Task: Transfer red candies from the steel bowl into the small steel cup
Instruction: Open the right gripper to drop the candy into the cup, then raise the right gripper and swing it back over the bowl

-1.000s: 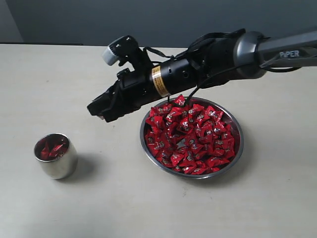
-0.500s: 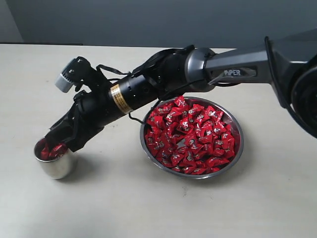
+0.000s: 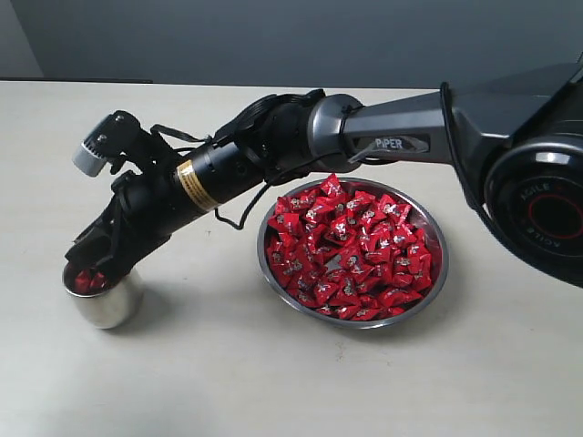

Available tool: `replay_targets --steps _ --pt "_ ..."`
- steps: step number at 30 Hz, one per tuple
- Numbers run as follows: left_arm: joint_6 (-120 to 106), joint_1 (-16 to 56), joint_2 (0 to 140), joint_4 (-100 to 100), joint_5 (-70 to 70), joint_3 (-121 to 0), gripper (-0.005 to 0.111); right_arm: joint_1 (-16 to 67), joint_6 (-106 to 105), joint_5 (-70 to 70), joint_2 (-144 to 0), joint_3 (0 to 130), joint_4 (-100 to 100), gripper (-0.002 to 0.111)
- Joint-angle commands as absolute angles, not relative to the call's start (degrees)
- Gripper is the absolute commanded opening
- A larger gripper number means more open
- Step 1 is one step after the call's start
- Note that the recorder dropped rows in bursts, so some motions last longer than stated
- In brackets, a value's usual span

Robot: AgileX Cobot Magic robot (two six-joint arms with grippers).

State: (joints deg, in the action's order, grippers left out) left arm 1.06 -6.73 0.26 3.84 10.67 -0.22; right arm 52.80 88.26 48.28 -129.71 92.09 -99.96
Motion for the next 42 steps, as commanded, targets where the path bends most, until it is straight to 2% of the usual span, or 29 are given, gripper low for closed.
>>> replay_targets --steps 1,4,8,10,18,23,25,28,29,38,42 --pt "1.1 -6.8 0.0 3.9 10.2 0.0 0.000 52.8 88.7 48.7 -129.5 92.4 -99.9 -0.001" --pt "1.1 -6.8 0.0 3.9 10.2 0.0 0.000 52.8 88.7 48.6 -129.4 92.4 -99.9 0.008" --pt "1.1 -6.8 0.0 3.9 10.2 0.0 0.000 52.7 90.3 47.5 -129.4 92.4 -99.9 0.040" --pt "1.1 -6.8 0.0 3.9 10.2 0.0 0.000 52.7 92.9 45.8 -129.4 92.4 -99.9 0.048" --pt "1.1 -6.8 0.0 3.9 10.2 0.0 0.000 52.7 93.6 45.3 -129.0 92.9 -99.9 0.045" --pt "1.1 -6.8 0.0 3.9 10.2 0.0 0.000 50.8 93.6 38.5 -122.3 92.9 -99.9 0.045" --pt "1.1 -6.8 0.0 3.9 10.2 0.0 0.000 49.1 95.6 36.1 -119.6 92.9 -99.9 0.036" --pt "1.1 -6.8 0.0 3.9 10.2 0.0 0.000 46.9 96.6 31.7 -116.0 92.8 -99.9 0.002" --pt "1.1 -6.8 0.0 3.9 10.4 0.0 0.000 46.7 96.6 29.8 -115.5 92.5 -99.9 -0.001" --pt "1.1 -6.8 0.0 3.9 10.4 0.0 0.000 46.5 94.1 1.9 -108.2 83.1 -99.9 -0.001" --pt "1.1 -6.8 0.0 3.9 10.4 0.0 0.000 43.8 91.5 0.8 -104.8 77.0 -99.9 -0.001"
